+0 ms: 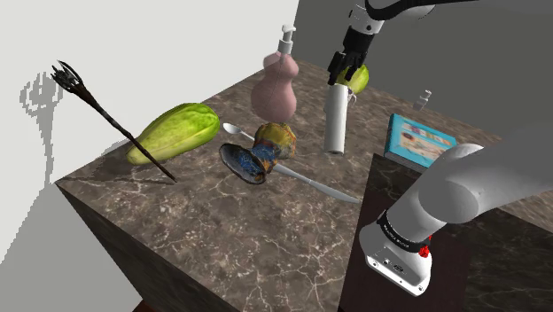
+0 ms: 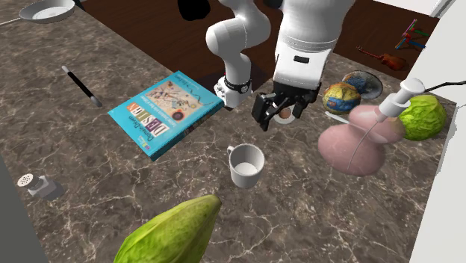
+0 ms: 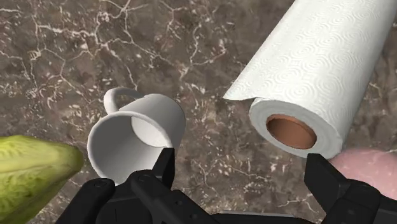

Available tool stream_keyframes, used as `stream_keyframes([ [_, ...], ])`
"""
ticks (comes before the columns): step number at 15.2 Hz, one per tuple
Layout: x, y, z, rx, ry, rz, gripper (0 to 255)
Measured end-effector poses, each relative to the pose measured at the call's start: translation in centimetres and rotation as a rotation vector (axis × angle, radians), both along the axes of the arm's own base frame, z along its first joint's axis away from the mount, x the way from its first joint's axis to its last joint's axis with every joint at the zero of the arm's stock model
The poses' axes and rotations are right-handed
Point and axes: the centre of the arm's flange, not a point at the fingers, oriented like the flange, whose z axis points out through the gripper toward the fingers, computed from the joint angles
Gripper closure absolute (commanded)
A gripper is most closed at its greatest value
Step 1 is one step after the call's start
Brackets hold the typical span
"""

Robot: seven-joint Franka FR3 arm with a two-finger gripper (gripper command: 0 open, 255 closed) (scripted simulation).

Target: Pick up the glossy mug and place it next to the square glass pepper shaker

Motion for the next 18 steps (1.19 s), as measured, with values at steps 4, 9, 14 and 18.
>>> stream_keyframes([
  [4,2.0,-3.4,-3.3,0.000,0.085,0.015,0],
  [9,3.6,-5.9,-6.0,-0.010,0.094,0.024,0],
  [14,3.6,-6.2,-8.5,-0.011,0.094,0.025,0],
  [18,3.6,-6.2,-8.8,-0.011,0.094,0.025,0],
])
